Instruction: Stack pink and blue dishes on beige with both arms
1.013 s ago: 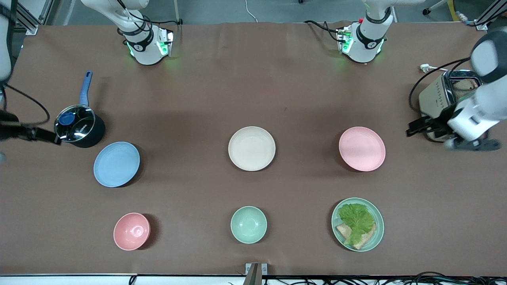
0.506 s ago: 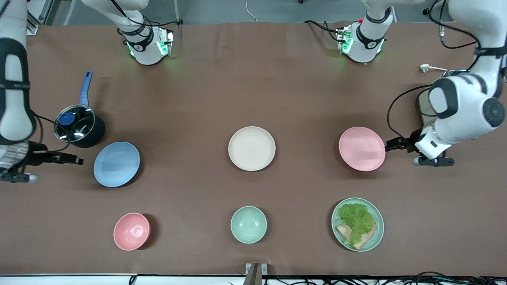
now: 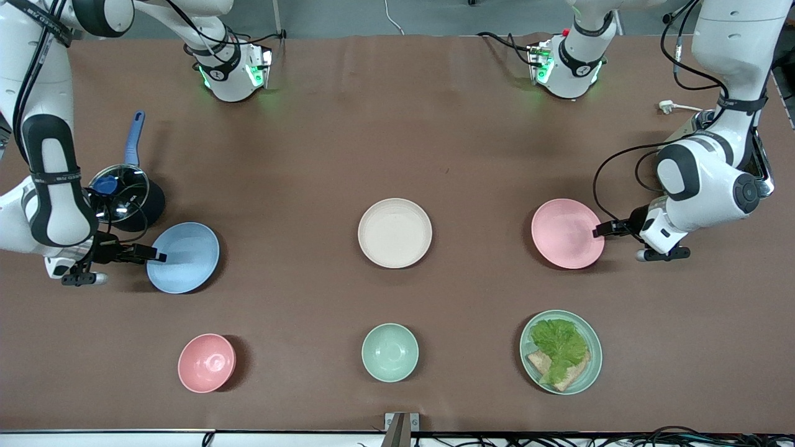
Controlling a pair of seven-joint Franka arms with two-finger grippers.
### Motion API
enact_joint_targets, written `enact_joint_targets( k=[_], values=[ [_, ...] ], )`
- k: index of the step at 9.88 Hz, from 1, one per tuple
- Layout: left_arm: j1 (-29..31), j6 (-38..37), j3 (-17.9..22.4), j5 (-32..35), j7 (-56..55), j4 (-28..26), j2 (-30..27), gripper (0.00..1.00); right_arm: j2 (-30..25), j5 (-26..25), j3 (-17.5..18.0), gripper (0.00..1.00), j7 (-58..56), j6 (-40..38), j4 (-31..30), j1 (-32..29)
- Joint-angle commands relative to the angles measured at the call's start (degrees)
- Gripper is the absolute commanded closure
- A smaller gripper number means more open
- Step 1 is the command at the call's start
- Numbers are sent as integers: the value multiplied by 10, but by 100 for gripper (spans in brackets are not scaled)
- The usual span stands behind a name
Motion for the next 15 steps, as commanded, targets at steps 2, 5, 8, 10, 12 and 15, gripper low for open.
enact_joint_targets(
  k=[2,5,8,10,12,15],
  values=[
    [3,14,7,-64,58,-5,42,27,-12,24,2,38,-40,17,-36,-11],
    [2,14,7,-78,65,-5,55,64,-14,25,2,74,-33,11,-33,-11],
    [4,18,8,-82,78,-5,46,99,-15,25,-13,99,4,-23,-6,-9],
    [7,0,7,-76,78,-4,0,100,-23,14,-47,99,58,-126,55,5],
    [2,-52,-6,-73,70,-2,-63,100,-44,-37,-66,99,134,-209,115,22],
    [4,-55,-139,-59,-51,1,-85,100,-88,-101,-58,99,315,-347,217,64]
  ],
)
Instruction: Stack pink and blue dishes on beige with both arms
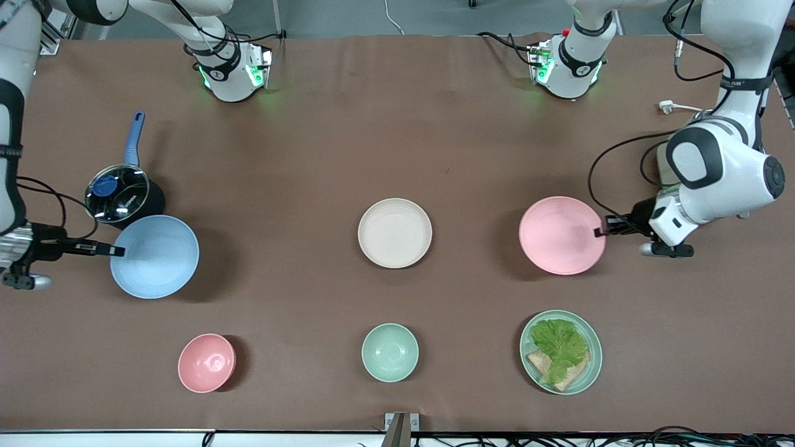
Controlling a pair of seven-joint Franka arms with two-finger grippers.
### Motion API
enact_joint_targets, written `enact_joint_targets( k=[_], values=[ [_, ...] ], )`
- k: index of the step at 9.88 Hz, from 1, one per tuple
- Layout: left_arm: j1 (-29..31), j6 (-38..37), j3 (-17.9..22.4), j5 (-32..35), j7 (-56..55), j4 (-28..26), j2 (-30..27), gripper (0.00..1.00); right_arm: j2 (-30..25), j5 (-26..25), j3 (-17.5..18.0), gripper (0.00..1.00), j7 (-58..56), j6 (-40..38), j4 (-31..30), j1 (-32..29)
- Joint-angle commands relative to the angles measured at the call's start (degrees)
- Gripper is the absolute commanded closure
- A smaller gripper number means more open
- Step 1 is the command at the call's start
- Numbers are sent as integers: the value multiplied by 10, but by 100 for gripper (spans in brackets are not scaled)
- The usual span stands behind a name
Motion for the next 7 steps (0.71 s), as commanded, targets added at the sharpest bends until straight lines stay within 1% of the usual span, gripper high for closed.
enact_joint_targets(
  k=[1,2,3,4,5,6,7],
  values=[
    [1,24,-103,45,-133,-4,17,100,-42,-20,18,99,128,-65,33,43],
    [-1,55,-158,70,-218,3,42,100,-64,-23,49,99,195,-64,33,55],
    [-2,111,-203,91,-289,7,71,100,-77,-48,91,99,267,-60,33,63],
    [-8,172,-240,120,-361,7,101,100,-93,-95,159,99,317,-47,27,64],
    [-10,222,-273,177,-443,16,139,100,-102,-116,212,99,368,-33,16,63],
    [-21,233,-287,251,-532,31,168,100,-108,-116,252,99,402,-10,2,64],
    [-36,233,-289,336,-627,50,194,100,-111,-116,295,99,437,26,-25,64]
  ],
)
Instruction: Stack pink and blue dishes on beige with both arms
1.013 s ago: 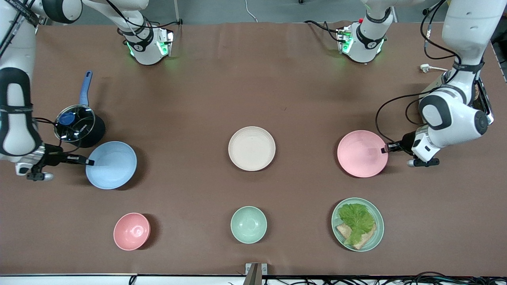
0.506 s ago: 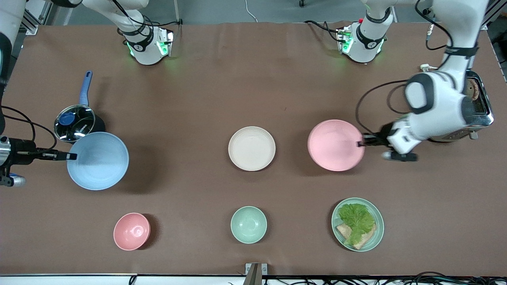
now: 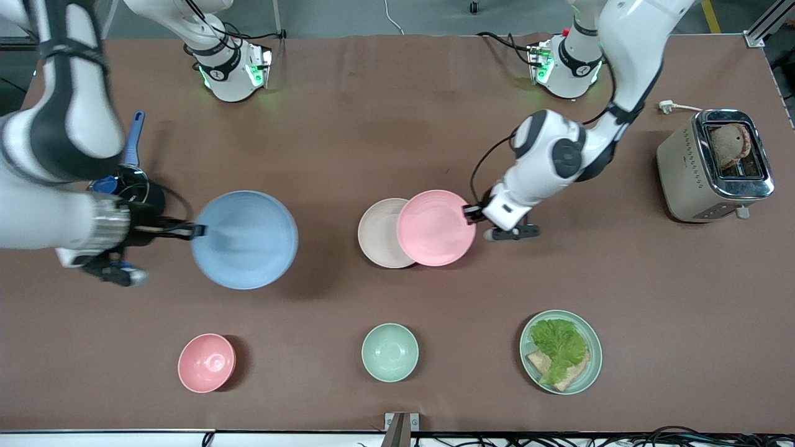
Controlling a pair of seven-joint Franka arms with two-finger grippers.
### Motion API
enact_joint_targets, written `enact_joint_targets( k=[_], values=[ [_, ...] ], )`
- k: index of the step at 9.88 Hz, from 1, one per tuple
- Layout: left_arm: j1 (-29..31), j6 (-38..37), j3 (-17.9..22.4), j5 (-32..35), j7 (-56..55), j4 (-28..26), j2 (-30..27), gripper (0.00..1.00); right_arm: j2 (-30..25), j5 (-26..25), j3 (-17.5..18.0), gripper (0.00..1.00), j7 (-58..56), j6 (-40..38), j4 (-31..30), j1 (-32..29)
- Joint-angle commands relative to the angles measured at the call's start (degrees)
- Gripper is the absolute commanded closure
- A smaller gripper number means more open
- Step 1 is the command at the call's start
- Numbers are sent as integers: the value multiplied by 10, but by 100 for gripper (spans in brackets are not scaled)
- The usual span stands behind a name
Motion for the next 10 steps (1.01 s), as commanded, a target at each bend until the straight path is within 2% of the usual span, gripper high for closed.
enact_joint_targets(
  k=[1,3,4,5,6,7,9,10],
  values=[
    [-24,6,-5,148,-167,54,77,100,-25,-12,80,99,46,79,-89,-10],
    [-58,2,-5,276,-315,62,91,99,-23,-11,146,99,70,192,-161,-11],
    [-72,-2,-4,327,-369,65,92,95,-21,-11,163,99,70,223,-182,-10],
    [-82,-4,-4,348,-407,77,104,70,-21,-10,178,99,70,236,-196,-10],
    [-83,-23,-4,350,-409,96,110,9,-20,-10,181,99,71,242,-206,-10],
    [-82,-48,-5,355,-410,100,101,0,-21,-10,185,99,71,260,-222,-7],
    [-78,-63,3,355,-391,92,47,0,-22,-10,199,99,70,340,-276,-6],
    [-76,-98,26,356,-355,87,11,0,-21,-10,213,99,71,382,-296,-6]
  ],
)
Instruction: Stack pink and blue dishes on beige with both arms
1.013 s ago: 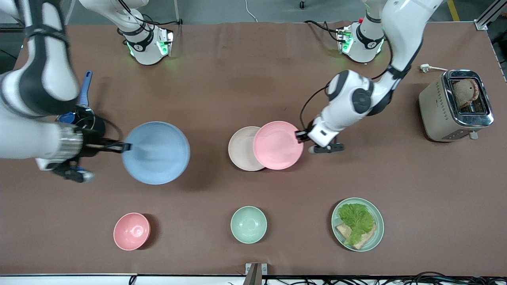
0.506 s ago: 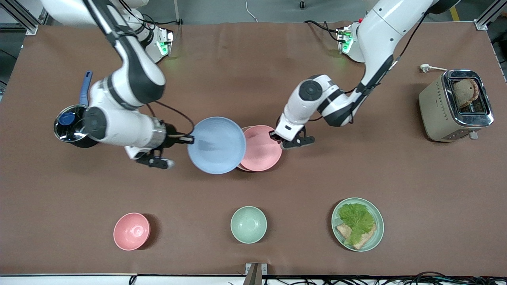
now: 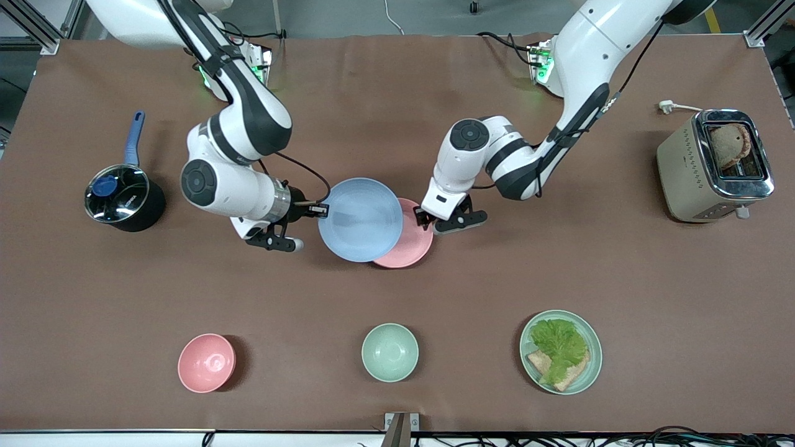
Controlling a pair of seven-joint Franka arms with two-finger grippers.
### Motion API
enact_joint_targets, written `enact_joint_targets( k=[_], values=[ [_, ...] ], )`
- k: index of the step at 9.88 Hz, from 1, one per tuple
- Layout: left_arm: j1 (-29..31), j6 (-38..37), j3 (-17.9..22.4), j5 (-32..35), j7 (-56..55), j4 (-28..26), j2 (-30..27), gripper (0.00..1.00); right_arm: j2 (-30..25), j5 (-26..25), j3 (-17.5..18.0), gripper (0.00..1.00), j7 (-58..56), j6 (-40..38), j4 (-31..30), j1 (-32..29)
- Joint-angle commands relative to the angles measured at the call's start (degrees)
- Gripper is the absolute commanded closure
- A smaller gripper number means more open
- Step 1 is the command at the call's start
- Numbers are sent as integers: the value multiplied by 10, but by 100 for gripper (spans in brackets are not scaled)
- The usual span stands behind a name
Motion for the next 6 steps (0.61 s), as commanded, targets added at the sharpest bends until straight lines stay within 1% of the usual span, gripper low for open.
enact_joint_targets(
  k=[1,2,3,5,6],
  values=[
    [1,-56,52,1,86,-22,-81,0,-16,-6,38,98,11,73,-53,-8],
    [3,-60,77,-2,128,-29,-105,0,-2,-6,50,98,31,94,-54,-4],
    [5,-61,97,-4,160,-30,-121,0,7,-6,54,98,44,116,-56,12],
    [15,-62,130,-41,252,-29,-139,0,14,-7,54,97,57,174,-89,27],
    [15,-82,153,-80,321,-26,-156,0,23,-7,54,96,57,192,-97,28]
  ],
)
